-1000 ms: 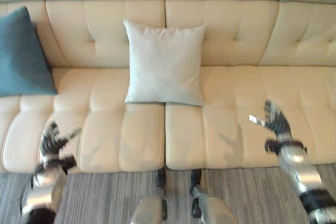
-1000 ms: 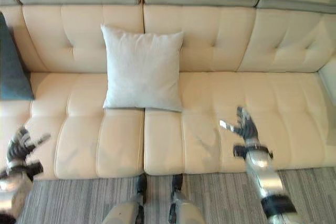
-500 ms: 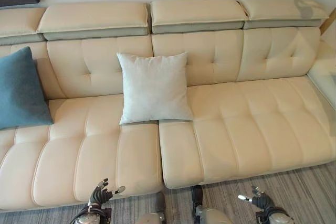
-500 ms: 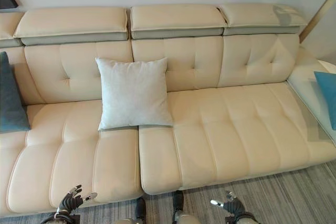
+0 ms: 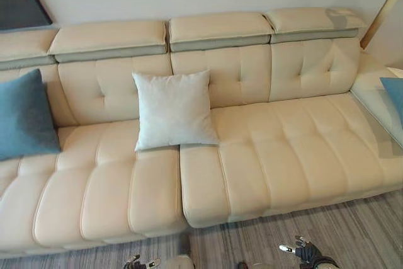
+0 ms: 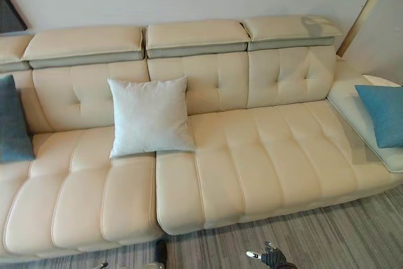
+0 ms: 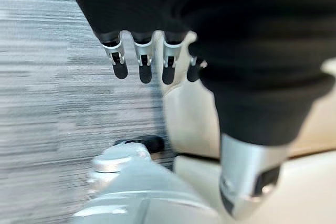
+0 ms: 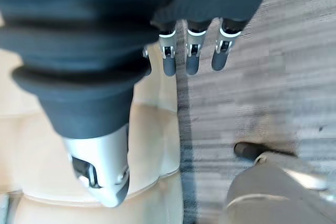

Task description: Pick up all the scattered cushions and arrange them neatly on the sofa.

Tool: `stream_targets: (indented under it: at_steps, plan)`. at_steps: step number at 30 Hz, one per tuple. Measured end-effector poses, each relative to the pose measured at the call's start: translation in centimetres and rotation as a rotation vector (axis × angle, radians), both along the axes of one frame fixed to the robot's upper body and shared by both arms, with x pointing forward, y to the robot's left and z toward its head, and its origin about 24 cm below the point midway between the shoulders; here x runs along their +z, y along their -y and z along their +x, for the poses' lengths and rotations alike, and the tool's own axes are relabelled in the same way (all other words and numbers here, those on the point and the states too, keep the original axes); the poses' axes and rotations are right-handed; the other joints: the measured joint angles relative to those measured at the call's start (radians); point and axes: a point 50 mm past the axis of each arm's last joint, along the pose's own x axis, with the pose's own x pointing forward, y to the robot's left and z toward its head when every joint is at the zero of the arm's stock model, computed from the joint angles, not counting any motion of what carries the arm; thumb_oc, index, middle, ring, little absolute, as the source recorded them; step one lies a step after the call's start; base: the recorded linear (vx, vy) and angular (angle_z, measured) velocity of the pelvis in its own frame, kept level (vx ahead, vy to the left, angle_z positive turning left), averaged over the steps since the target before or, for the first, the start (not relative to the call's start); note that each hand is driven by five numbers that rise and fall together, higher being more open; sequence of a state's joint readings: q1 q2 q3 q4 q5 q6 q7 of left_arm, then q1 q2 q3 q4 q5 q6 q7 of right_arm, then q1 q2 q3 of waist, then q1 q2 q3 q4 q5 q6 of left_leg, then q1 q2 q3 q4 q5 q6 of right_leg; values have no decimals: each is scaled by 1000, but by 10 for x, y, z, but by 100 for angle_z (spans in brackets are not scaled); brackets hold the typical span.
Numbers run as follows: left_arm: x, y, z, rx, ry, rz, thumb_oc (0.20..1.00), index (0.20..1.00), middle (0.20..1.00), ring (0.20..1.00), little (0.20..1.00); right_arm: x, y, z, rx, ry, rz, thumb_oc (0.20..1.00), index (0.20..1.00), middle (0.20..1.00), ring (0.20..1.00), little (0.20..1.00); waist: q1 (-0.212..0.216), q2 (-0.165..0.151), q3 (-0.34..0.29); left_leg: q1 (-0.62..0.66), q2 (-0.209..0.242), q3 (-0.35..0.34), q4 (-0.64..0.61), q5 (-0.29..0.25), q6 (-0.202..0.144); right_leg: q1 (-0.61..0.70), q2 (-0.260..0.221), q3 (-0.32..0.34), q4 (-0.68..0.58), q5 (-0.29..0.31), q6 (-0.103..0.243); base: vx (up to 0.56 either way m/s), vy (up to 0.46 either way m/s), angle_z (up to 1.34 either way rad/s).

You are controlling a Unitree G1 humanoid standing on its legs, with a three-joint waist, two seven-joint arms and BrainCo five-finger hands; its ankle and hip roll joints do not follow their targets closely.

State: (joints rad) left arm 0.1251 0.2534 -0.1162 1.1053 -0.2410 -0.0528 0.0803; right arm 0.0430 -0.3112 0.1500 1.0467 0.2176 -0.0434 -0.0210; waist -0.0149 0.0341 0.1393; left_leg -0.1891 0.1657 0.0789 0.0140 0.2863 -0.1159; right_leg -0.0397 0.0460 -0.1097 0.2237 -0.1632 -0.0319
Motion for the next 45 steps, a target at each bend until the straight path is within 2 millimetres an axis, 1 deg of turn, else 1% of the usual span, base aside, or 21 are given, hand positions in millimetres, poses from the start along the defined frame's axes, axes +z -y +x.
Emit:
stream_targets:
  at_steps: [1,2,3,5,9,11,12,17,22,26,28,30,31,32,33,37,38,39,40,41,45]
  plan:
    - [3,-2,10,2,35,3,1000,1000,1000,1000,1000,1,2,1,-2,-2,-6,1000,1000,1000,1000,1000,9,-10,19,-2,3,-17,-16,-1,-43,-37,-11,-2,44,-31,-25,-302,-129,19]
    - [3,-2,10,7,35,0,1000,1000,1000,1000,1000,1,4,2,-1,-1,-14,1000,1000,1000,1000,1000,19,-17,23,2,2,-2,-4,-87,-89,-71,-18,-2,62,-34,-36,-243,-112,-31]
    - [3,-2,10,8,34,-2,1000,1000,1000,1000,1000,4,6,7,1,12,-24,1000,1000,1000,1000,1000,20,-28,26,27,-38,-5,31,-155,-23,-101,-44,2,67,-27,-43,-190,-98,-51]
    - [2,0,7,18,34,-8,1000,1000,1000,1000,1000,7,10,14,8,29,-38,1000,1000,1000,1000,1000,27,-10,31,94,-62,13,-27,-222,33,-120,-49,2,71,-19,-24,-177,-95,-40]
    - [4,-1,10,12,49,-7,1000,1000,1000,1000,1000,4,7,8,14,5,-21,1000,1000,1000,1000,1000,21,1,47,102,-59,34,-11,-233,31,-127,-54,-1,91,-1,-16,-125,-35,-17]
    - [5,-1,19,4,68,-7,1000,1000,1000,1000,1000,1,2,1,12,-12,-9,1000,1000,1000,1000,1000,20,-42,50,82,-107,41,134,-286,46,-106,-110,-22,37,57,-51,-134,27,-1]
    - [5,0,18,2,65,-10,1000,1000,1000,1000,1000,0,1,0,19,-16,-5,1000,1000,1000,1000,1000,18,-47,41,91,-128,36,179,-307,58,-81,-115,-19,-19,82,-40,-118,66,2]
    - [5,11,25,-19,96,-48,1000,1000,1000,1000,1000,-2,1,-6,22,-32,0,1000,1000,1000,1000,1000,-8,1,12,240,-146,-29,13,-306,77,-14,-62,-25,-164,194,-11,-133,82,7]
    - [5,17,27,-73,94,-61,1000,1000,1000,1000,1000,-3,-3,-5,21,-31,10,1000,1000,1000,1000,1000,-12,-21,4,260,-162,-56,-65,-282,114,-16,-71,-8,-230,243,34,-206,156,-13]
    - [6,19,30,-111,96,-69,1000,1000,1000,1000,1000,-4,-2,-9,-15,-34,15,1000,1000,1000,1000,1000,-36,-38,13,261,-201,0,-91,-278,139,-55,-91,49,-237,274,62,-165,98,-45]
    - [7,16,30,-133,91,-57,1000,1000,1000,1000,1000,-4,-11,-1,-34,-8,42,1000,1000,1000,1000,1000,-30,-47,19,253,-196,100,-98,-279,146,-85,-90,106,-245,291,91,-179,17,-122]
    - [11,13,37,-161,108,-39,1000,1000,1000,1000,1000,-7,-21,1,-40,-6,71,1000,1000,1000,1000,1000,-52,-73,25,259,-188,225,-90,-250,145,-120,-110,39,-265,260,115,-150,-18,-162]
    - [11,13,39,-177,111,-31,1000,1000,1000,1000,1000,-6,-27,11,-52,12,91,1000,1000,1000,1000,1000,-24,-41,37,249,-149,290,-97,-287,166,-143,-113,-74,-235,246,114,-85,-35,-177]
    - [13,13,44,-191,120,-24,1000,1000,1000,1000,1000,-5,-28,12,-55,20,96,1000,1000,1000,1000,1000,-46,-49,37,259,-127,337,-92,-279,174,-150,-121,-123,-214,243,116,-87,-72,-218]
    - [14,14,48,-205,129,-22,1000,1000,1000,1000,1000,-6,-27,10,-88,22,102,1000,1000,1000,1000,1000,-60,-24,45,267,-85,438,-94,-258,151,-152,-160,-350,-139,215,123,-8,-75,-164]
    - [12,11,44,-233,98,-1,1000,1000,1000,1000,1000,-4,-11,7,-160,25,69,1000,1000,1000,1000,1000,-63,-42,37,346,-52,648,-90,-299,131,-106,-239,-413,-55,154,127,61,-143,-203]
    - [15,13,56,-236,132,-3,1000,1000,1000,1000,1000,-6,-4,-5,-183,-3,53,1000,1000,1000,1000,1000,-80,-64,32,378,-40,703,-77,-320,55,-68,-245,-440,-82,148,116,160,-320,-177]
    - [15,10,52,-229,127,5,1000,1000,1000,1000,1000,-7,-3,-9,-205,-20,53,1000,1000,1000,1000,1000,-54,-56,24,402,-35,738,-46,-315,66,-67,-259,-525,-91,188,35,154,-301,-193]
    - [11,12,44,-222,102,-7,1000,1000,1000,1000,1000,-5,2,-8,-204,-13,40,1000,1000,1000,1000,1000,-38,-46,11,403,-23,721,-36,-335,65,-68,-244,-516,-94,222,2,198,-383,-169]
    - [8,19,44,-218,85,-28,1000,1000,1000,1000,1000,-4,9,-14,-200,-18,17,1000,1000,1000,1000,1000,-71,-13,-6,400,-9,655,-37,-345,71,-66,-204,-505,-116,225,-4,140,-278,-100]
    - [10,24,67,-196,108,-33,1000,1000,1000,1000,1000,-5,28,-39,-236,-101,-32,1000,1000,1000,1000,1000,-103,20,-17,397,56,604,58,-333,56,-66,-134,-436,-120,170,17,262,-476,-60]
